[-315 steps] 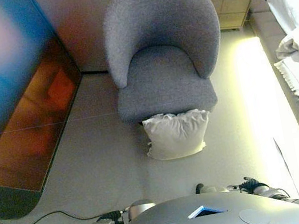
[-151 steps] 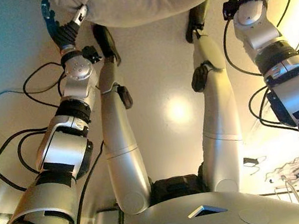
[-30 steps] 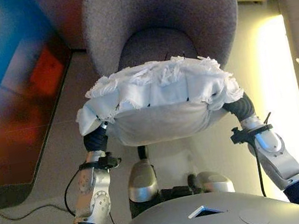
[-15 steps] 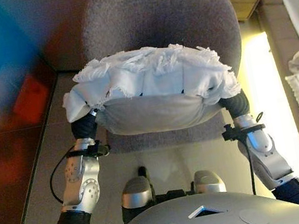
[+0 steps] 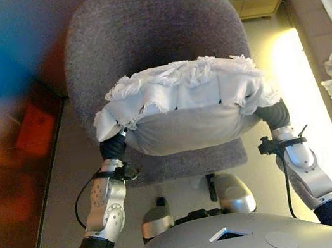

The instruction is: Pick up the cushion and take it to the sofa

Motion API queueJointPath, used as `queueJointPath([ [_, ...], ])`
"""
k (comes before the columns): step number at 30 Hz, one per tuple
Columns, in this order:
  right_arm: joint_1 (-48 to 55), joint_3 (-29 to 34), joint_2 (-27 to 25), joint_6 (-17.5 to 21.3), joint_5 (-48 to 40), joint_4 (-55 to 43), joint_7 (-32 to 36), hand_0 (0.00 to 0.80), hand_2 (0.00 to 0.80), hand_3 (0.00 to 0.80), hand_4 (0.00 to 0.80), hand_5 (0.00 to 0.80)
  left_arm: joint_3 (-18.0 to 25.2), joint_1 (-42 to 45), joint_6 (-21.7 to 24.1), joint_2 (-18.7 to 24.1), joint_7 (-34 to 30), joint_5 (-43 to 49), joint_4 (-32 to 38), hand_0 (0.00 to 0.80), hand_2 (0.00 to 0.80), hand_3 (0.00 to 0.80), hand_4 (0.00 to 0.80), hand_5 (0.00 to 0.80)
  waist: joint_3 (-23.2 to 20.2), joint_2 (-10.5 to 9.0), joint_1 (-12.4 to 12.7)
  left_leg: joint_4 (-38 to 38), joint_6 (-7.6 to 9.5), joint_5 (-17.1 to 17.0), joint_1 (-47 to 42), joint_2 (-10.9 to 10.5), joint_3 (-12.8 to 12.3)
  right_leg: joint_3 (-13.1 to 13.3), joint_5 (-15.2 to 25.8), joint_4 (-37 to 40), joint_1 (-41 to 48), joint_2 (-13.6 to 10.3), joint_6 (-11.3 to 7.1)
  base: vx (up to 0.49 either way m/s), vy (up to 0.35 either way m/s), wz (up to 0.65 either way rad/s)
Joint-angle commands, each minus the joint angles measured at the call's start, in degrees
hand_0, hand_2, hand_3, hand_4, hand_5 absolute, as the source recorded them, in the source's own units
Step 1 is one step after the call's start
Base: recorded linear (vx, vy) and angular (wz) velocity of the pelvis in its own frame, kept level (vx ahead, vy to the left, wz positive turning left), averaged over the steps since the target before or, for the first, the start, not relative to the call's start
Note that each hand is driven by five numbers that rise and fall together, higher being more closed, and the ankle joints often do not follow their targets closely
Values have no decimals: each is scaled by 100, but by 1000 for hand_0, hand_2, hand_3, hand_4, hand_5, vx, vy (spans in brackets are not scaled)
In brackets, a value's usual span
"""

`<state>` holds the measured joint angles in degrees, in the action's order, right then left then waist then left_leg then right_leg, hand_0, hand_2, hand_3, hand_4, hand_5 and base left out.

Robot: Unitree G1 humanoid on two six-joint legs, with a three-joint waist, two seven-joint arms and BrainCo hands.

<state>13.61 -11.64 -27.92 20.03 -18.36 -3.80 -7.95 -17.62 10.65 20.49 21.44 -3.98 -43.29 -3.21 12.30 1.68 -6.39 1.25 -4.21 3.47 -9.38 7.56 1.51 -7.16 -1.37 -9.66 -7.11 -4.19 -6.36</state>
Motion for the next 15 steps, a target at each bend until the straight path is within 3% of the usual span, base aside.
queueJointPath([
  [1,-368,-206,215,505,-111,-863,364,800,800,800,800,800,122,-159,446,161,-392,93,970,800,800,800,800,800,-433,-462,2,-821,131,575,-495,-357,-117,260,911,771,119,-453,-131,275,-147,1],
  [2,-347,-182,147,473,-182,-884,436,800,800,800,800,800,167,-111,470,147,-395,60,1021,800,800,800,800,800,-468,-455,25,-1399,-44,120,-340,-185,-121,189,825,777,224,-386,-7,236,-192,8],
  [3,-345,-180,100,483,-213,-868,486,800,800,800,800,800,184,-85,509,137,-402,44,1046,800,800,800,800,800,-465,-508,75,-1997,-100,-139,-93,-140,-97,148,788,798,324,-387,85,209,-237,11],
  [5,-378,-239,35,577,-193,-719,567,800,800,800,800,800,206,-25,626,81,-422,4,1003,800,800,800,800,800,-394,-651,261,-3123,-30,-322,695,-246,-63,132,706,819,585,-411,265,194,-227,3],
  [6,-389,-250,33,590,-186,-689,564,800,800,800,800,800,204,-27,637,71,-423,-2,982,800,800,800,800,800,-382,-641,283,-3238,-22,-315,817,-240,-56,133,691,824,619,-389,281,230,-154,-15],
  [8,-445,-319,-22,560,-249,-621,576,800,800,800,800,800,234,-12,618,21,-400,-16,887,800,800,800,800,800,-254,-591,502,-2538,4,-338,1111,-283,-233,156,522,984,981,-279,242,252,-37,-39],
  [11,-381,-272,-107,497,-254,-714,564,800,800,800,800,800,234,-26,558,29,-426,-61,924,800,800,800,800,800,-158,-458,595,-1503,-157,-683,1169,-224,-451,125,425,1247,1239,-215,152,184,90,-22],
  [13,-404,-319,-88,491,-127,-742,438,800,800,800,800,800,173,-118,551,-26,-364,-74,871,800,800,800,800,800,-82,-405,704,-1144,-215,-882,1442,-329,-357,199,336,1349,1397,-214,137,120,78,-13],
  [15,-474,-385,-13,466,-45,-701,421,800,800,800,800,800,134,-195,568,-134,-270,-38,742,800,800,800,800,800,-122,-413,721,-729,-161,-600,1310,-399,-313,162,274,1358,1412,-288,106,96,74,-7],
])
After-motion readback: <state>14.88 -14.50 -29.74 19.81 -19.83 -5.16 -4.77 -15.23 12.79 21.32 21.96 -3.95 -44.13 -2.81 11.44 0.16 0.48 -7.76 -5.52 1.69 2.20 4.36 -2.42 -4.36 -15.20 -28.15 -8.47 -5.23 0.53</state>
